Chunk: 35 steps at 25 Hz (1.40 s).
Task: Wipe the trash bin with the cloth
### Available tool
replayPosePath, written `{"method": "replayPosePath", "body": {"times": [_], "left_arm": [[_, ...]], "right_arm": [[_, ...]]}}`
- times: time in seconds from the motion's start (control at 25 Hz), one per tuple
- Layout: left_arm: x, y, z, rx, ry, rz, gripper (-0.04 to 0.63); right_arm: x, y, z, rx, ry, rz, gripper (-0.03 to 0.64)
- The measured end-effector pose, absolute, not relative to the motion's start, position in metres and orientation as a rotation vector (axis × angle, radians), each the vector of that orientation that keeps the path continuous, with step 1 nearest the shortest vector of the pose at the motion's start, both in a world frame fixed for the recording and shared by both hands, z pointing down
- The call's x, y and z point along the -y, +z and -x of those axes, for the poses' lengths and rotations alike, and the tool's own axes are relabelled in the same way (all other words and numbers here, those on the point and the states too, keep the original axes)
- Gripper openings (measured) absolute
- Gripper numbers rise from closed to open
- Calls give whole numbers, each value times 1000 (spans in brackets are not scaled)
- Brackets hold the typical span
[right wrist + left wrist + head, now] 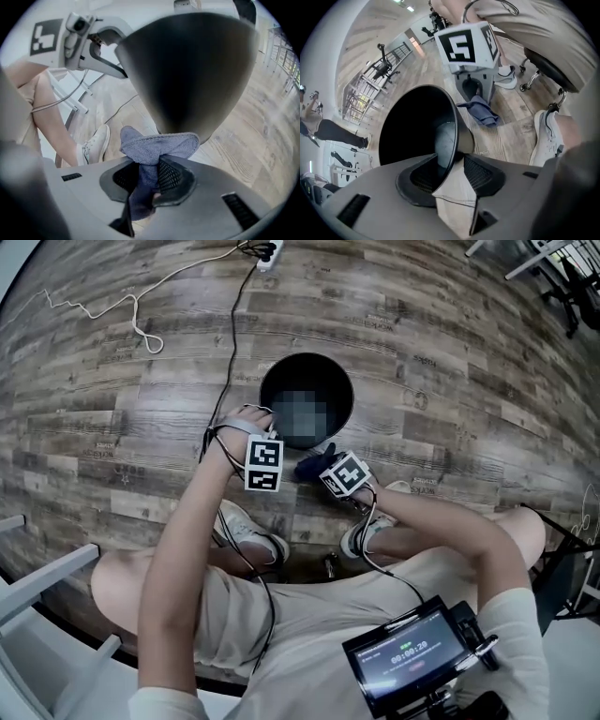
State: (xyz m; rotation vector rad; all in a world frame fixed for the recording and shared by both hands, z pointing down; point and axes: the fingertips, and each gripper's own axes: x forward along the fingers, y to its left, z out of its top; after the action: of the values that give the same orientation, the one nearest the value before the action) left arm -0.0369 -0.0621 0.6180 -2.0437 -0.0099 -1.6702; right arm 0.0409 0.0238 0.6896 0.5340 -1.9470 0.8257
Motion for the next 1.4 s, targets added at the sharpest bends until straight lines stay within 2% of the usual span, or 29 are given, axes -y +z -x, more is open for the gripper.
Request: {"method": "replayPosePath", "body": {"times": [0.36,0.68,1.0,1.4], "left_arm": [[60,618,34,-38,-1733,2042,179],[49,619,21,-67,-1810,2073,163],[34,618,10,-38,-1830,2078,130],[33,617,5,-25,-1758,2043,123]], "right_arm": [[-13,593,-44,2085,912,-627,75],[-11,560,-47,2113,947,-689,75],[6,589,-44,2066,946,-705,77],[10,656,-47,1995,910,-735,75]]}}
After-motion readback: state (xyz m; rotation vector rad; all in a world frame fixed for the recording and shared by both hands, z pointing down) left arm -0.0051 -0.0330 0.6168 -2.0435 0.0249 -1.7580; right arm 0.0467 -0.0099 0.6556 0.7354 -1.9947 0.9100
